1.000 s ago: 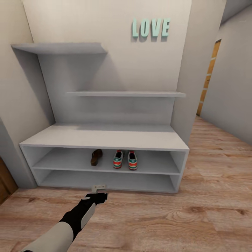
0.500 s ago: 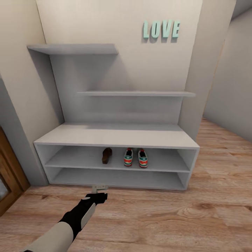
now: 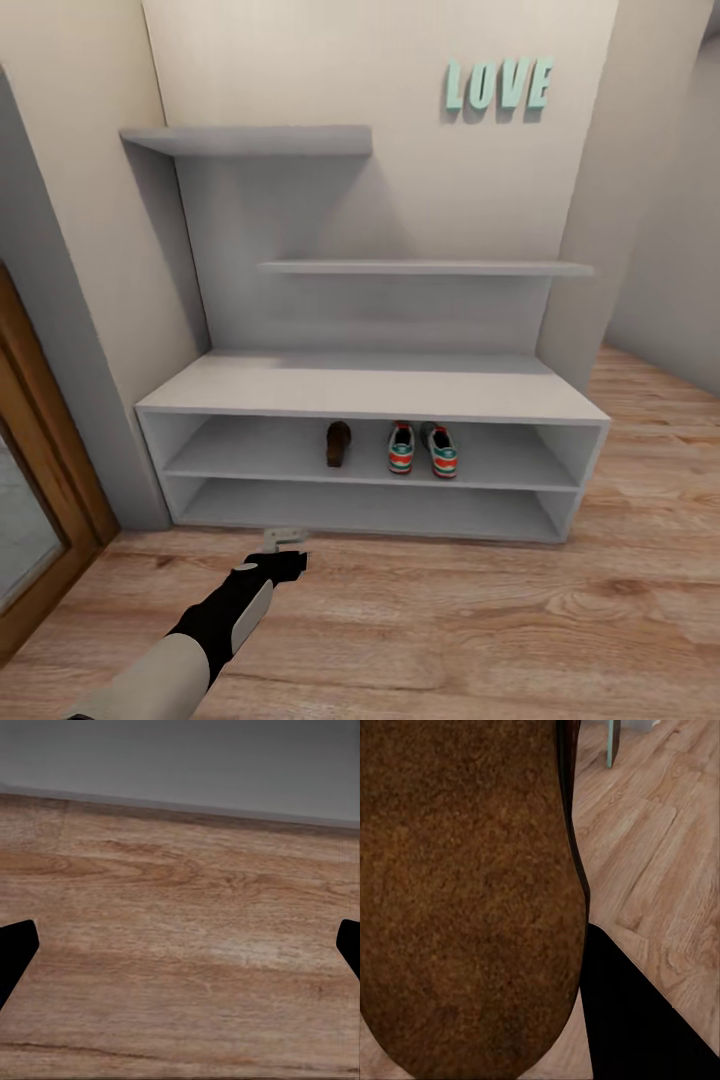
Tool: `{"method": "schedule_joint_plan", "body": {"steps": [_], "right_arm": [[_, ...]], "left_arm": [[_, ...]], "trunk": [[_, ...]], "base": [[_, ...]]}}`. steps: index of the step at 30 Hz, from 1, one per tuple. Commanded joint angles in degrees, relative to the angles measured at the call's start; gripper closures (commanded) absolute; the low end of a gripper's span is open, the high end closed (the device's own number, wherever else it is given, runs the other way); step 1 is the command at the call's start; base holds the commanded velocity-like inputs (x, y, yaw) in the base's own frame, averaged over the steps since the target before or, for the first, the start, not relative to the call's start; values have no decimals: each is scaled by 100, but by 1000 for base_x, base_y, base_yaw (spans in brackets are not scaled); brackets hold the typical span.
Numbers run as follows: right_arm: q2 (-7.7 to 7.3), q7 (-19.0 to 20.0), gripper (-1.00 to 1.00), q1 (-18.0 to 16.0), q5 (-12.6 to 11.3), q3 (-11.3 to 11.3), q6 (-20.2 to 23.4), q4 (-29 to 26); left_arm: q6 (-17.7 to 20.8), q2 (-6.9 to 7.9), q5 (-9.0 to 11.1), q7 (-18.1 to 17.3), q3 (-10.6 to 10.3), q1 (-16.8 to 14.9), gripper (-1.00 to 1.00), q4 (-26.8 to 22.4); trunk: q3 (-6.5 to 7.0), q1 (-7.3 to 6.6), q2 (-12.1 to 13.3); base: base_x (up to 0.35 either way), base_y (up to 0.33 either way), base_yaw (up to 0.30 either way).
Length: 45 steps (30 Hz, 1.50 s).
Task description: Pick up the two gym shoes and the two sandals from the corridor floor and place them onto the hallstand (shoe rack) in the corridor, making sure they are on the rack and not on the floor. Arrange them so the two gym shoes are next to each other and the two sandals are next to each other.
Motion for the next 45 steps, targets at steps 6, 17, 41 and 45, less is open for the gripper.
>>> {"method": "schedule_joint_plan", "body": {"steps": [6,17,41,45], "right_arm": [[1,5,100,-9,16,-8,39,-12],[-4,5,100,-9,17,-8,39,-12],[-4,5,100,-9,15,-8,39,-12],[-5,5,100,-9,16,-8,39,-12]], "left_arm": [[22,6,62,49,-48,-2,-100,-12],[22,6,62,49,-48,-2,-100,-11],[24,6,68,49,-48,-2,-100,-3],[22,6,63,49,-48,-2,-100,29]], "trunk": [[-6,-2,-3],[-6,-2,-3],[-6,-2,-3],[-6,-2,-3]], "base": [[-81,350,0],[-101,342,0],[-60,330,0],[0,170,0]]}}
